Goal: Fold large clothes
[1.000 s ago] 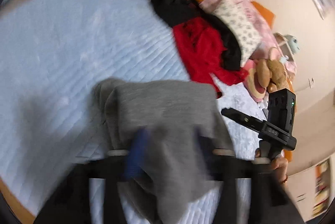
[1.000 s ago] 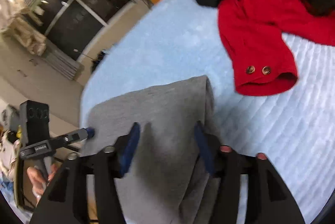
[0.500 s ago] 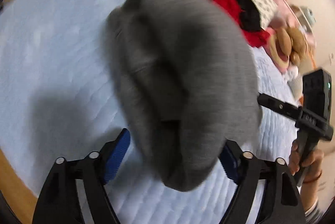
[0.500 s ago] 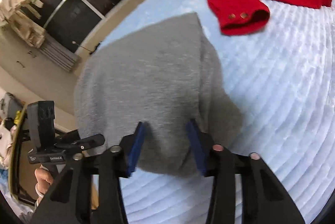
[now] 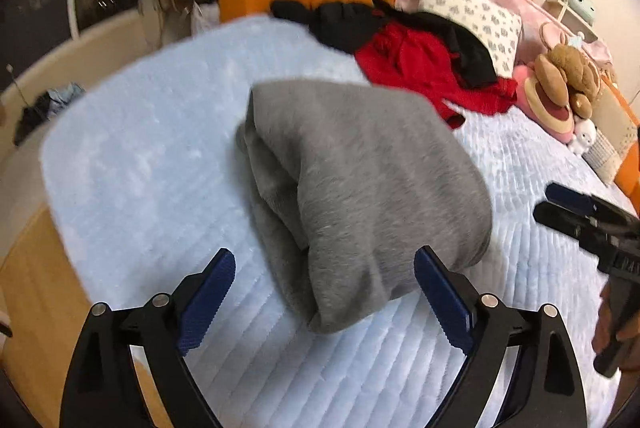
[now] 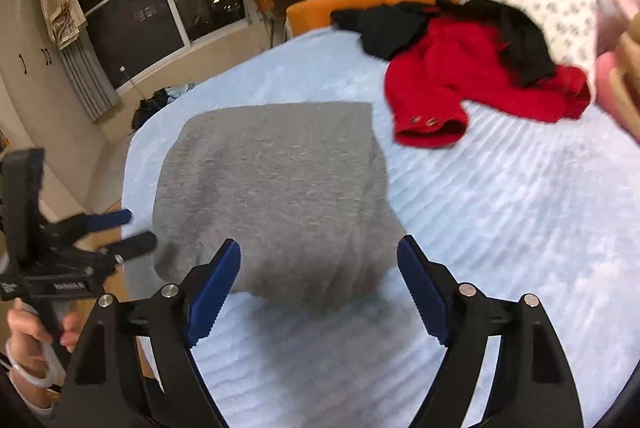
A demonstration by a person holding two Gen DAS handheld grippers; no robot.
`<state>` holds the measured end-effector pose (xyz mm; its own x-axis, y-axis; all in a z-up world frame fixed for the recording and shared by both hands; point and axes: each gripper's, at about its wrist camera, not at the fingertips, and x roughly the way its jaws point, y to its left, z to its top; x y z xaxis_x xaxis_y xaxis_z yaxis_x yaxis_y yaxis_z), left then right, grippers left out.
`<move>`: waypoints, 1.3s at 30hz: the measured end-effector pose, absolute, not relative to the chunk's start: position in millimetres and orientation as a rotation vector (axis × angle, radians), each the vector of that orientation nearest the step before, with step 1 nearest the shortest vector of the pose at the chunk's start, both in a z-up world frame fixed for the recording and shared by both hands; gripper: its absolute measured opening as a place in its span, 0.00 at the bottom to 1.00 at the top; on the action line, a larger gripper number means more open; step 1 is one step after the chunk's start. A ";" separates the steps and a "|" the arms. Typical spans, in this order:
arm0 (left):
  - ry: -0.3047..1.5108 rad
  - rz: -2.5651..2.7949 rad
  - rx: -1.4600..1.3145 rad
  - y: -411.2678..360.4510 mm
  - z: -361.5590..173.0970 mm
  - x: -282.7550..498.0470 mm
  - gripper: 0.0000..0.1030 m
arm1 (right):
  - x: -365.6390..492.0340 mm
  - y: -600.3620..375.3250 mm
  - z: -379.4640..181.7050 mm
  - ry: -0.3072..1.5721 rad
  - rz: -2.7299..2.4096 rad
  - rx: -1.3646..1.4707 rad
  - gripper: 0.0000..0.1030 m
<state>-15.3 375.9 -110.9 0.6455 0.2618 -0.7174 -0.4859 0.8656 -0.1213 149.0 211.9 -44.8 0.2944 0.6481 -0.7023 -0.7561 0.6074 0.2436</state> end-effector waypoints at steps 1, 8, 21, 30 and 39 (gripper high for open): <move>0.752 0.445 -0.313 374.7 -109.4 -18.9 0.91 | 144.8 206.2 -43.7 0.844 0.927 -0.155 0.79; 0.727 0.485 -0.247 350.7 -107.1 -23.4 0.91 | 120.0 188.4 -31.3 0.749 0.899 -0.187 0.84; 0.633 0.576 -0.187 330.1 -122.2 -33.0 0.91 | 67.8 173.9 -52.1 0.591 0.887 -0.132 0.93; 0.662 0.570 -0.224 336.5 -137.6 -30.3 0.92 | 59.5 175.6 -66.3 0.586 0.848 -0.146 0.95; 0.662 0.580 -0.193 334.0 -136.8 -28.2 0.92 | 57.6 177.5 -68.3 0.585 0.839 -0.133 0.95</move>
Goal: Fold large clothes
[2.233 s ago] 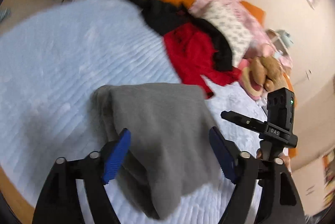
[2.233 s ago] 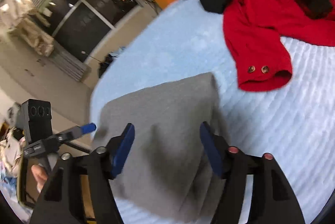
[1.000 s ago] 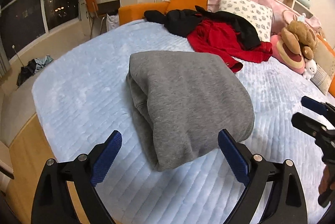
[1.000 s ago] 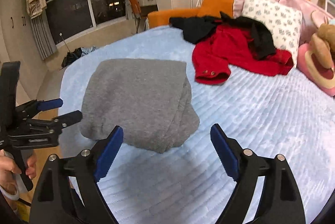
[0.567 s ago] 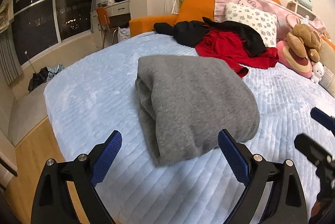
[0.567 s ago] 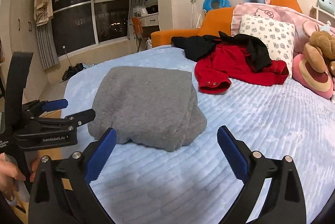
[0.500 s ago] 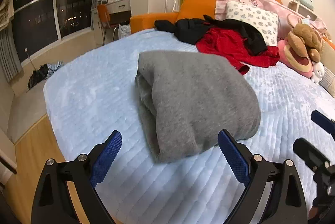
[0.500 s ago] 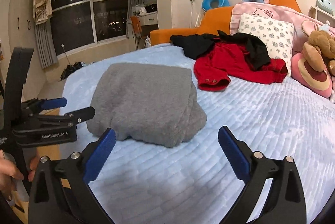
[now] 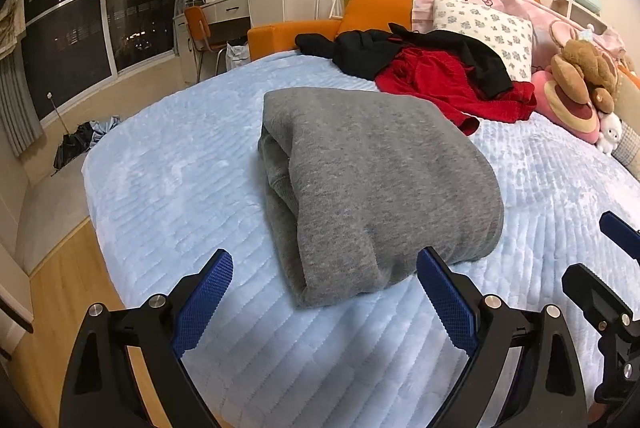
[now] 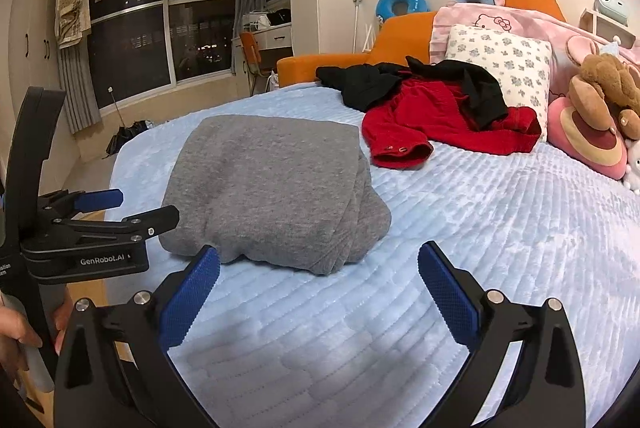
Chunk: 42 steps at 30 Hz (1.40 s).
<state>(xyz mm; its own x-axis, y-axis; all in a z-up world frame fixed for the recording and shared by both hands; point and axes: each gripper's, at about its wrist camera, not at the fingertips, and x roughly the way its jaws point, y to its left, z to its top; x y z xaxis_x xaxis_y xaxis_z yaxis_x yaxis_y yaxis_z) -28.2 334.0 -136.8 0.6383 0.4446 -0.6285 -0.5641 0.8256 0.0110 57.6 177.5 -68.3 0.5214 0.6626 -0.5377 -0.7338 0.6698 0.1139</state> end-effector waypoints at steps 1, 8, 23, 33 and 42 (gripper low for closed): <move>0.662 0.578 -0.189 333.7 -136.6 -27.4 0.92 | 58.1 177.8 -68.0 0.585 0.838 -0.131 0.95; 0.652 0.579 -0.159 331.3 -133.1 -22.6 0.92 | 63.2 176.2 -70.5 0.590 0.819 -0.098 0.95; 0.655 0.586 -0.127 317.6 -134.3 -18.9 0.92 | 70.1 175.4 -74.3 0.611 0.823 -0.092 0.95; 0.641 0.605 -0.122 315.5 -130.6 -22.2 0.92 | 70.2 173.9 -75.1 0.605 0.824 -0.088 0.95; 0.646 0.610 -0.116 314.7 -133.1 -22.3 0.92 | 71.4 173.0 -73.0 0.591 0.813 -0.090 0.95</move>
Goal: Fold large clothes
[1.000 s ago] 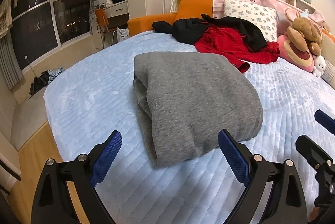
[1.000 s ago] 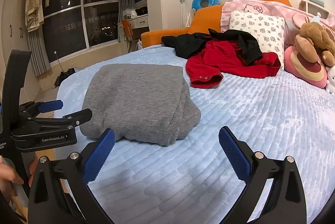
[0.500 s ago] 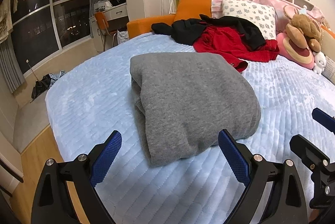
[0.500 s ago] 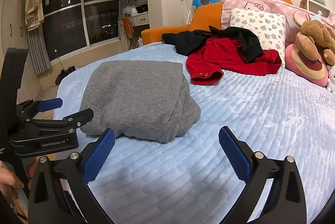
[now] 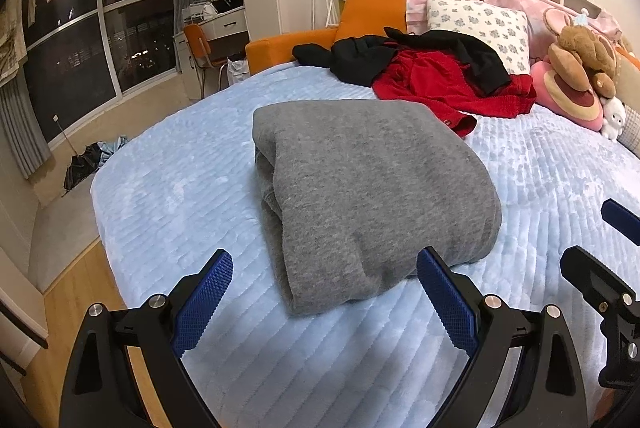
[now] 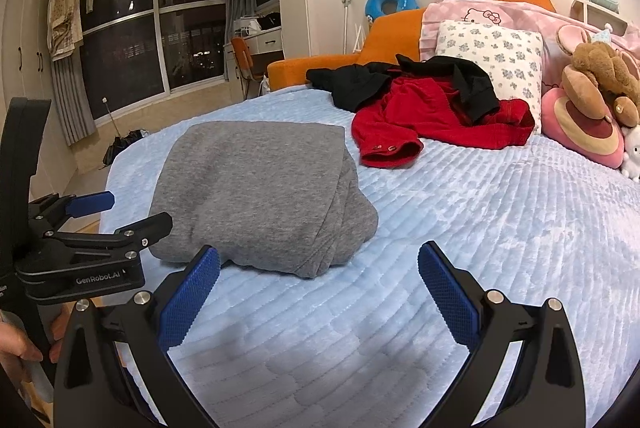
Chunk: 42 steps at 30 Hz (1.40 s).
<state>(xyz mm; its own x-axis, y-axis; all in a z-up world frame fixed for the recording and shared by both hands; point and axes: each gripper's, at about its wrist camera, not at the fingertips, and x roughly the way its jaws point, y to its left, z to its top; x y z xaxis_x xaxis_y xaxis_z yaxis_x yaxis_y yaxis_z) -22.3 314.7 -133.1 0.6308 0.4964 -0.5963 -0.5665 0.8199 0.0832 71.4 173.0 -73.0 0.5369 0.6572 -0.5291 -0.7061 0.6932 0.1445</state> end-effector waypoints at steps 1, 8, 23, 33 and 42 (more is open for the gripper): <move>0.643 0.611 -0.118 314.8 -133.3 -23.1 0.92 | 71.3 172.6 -73.0 0.587 0.812 -0.088 0.95; 0.623 0.609 -0.137 318.0 -133.3 -25.6 0.92 | 72.1 172.5 -73.8 0.582 0.805 -0.089 0.95; 0.621 0.596 -0.121 313.7 -132.1 -20.1 0.92 | 74.4 166.8 -71.2 0.558 0.792 -0.081 0.95; 0.622 0.585 -0.112 309.5 -131.1 -16.4 0.92 | 74.7 167.3 -71.1 0.562 0.794 -0.087 0.95; 0.609 0.564 -0.161 311.5 -127.3 -18.0 0.95 | 75.2 168.1 -74.6 0.573 0.798 -0.100 0.95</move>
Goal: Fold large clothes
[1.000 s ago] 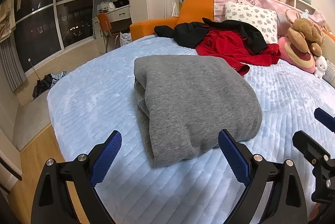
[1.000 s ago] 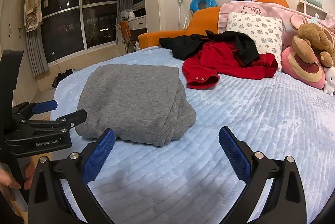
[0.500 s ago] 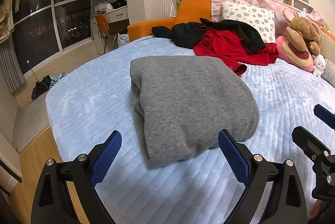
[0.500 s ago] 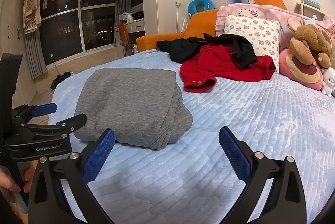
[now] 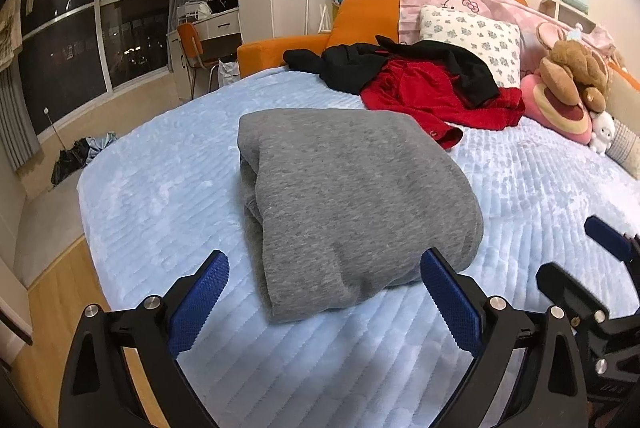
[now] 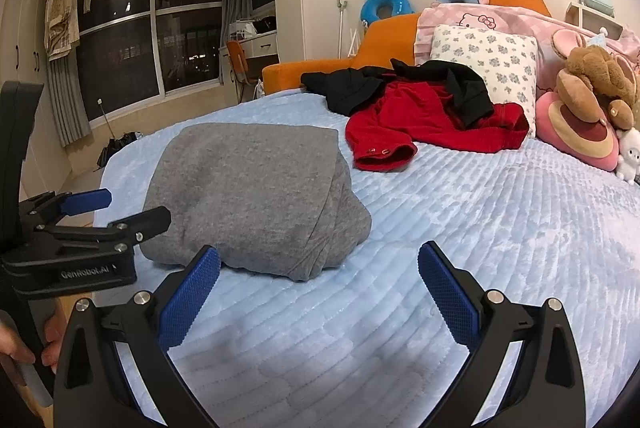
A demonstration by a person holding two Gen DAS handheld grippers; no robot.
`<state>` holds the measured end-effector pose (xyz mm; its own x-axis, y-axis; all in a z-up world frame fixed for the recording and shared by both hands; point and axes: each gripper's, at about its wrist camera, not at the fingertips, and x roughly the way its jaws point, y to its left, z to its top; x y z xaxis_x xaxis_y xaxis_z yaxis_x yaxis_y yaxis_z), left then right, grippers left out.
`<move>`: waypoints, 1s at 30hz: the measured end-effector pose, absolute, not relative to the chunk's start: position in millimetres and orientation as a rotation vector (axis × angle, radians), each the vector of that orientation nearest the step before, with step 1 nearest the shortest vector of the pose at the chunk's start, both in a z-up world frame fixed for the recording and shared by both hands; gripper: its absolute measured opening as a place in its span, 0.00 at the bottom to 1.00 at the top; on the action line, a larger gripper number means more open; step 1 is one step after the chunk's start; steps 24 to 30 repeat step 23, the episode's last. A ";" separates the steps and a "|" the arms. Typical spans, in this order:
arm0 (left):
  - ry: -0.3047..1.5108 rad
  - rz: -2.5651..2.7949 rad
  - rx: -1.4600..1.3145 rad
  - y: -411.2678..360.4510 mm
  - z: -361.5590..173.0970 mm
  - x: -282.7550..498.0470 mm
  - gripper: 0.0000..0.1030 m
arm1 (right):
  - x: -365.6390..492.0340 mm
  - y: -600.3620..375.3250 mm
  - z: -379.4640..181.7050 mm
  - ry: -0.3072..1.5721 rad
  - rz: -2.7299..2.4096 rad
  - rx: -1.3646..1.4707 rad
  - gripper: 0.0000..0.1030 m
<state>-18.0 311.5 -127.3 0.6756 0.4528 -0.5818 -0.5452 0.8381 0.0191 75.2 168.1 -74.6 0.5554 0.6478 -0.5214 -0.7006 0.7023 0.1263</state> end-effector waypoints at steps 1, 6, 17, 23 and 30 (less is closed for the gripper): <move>0.606 0.574 -0.160 312.1 -126.4 -18.7 0.95 | 75.7 168.3 -75.5 0.577 0.798 -0.103 0.95; 0.605 0.571 -0.124 310.1 -127.2 -17.3 0.97 | 78.8 168.8 -80.0 0.594 0.792 -0.101 0.95; 0.595 0.604 -0.090 306.2 -127.2 -17.1 0.97 | 78.3 172.5 -82.7 0.601 0.795 -0.113 0.95; 0.588 0.623 -0.052 306.2 -124.8 -18.6 0.97 | 76.4 173.9 -82.8 0.597 0.794 -0.116 0.95; 0.588 0.623 -0.052 306.2 -124.8 -18.6 0.97 | 76.4 173.9 -82.8 0.597 0.794 -0.116 0.95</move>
